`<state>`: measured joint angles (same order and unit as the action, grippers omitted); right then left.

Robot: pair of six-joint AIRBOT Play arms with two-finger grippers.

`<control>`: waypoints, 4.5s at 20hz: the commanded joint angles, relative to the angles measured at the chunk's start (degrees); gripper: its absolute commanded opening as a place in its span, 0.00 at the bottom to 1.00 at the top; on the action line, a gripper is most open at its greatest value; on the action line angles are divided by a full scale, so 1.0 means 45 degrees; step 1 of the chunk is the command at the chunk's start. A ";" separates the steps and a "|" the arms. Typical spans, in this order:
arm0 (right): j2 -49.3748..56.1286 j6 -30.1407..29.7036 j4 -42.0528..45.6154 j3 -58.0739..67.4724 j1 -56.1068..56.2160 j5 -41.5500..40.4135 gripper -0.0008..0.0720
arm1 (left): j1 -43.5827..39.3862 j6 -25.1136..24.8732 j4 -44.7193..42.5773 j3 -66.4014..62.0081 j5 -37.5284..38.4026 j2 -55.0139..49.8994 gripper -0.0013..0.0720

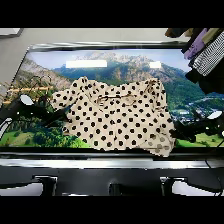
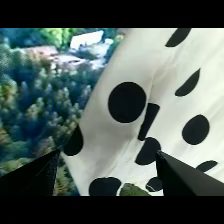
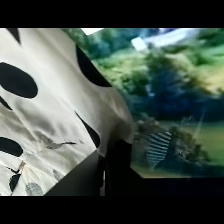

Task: Fold the clothes and pants, and hang the long-sleeved shirts on hangers.

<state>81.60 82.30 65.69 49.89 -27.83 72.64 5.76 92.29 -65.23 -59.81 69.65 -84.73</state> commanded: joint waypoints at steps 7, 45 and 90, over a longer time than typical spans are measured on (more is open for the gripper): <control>-0.2220 0.0772 -0.0981 -0.0160 0.0860 0.0068 0.04 | -0.0991 -0.0092 0.0500 0.0568 -0.0049 -0.0457 0.40; -0.5858 0.4352 -0.2011 1.3168 0.0865 0.0389 0.04 | -0.0758 0.3492 -0.1093 -0.9719 -0.0107 0.5994 0.04; -0.1462 0.3774 -0.4318 -0.2399 0.7441 -0.5770 0.92 | -0.5853 0.4741 0.3424 0.4439 -0.6489 0.2992 0.92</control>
<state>71.99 98.28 49.25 39.77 2.61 52.60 -20.01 113.03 -51.86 -40.01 45.34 -69.17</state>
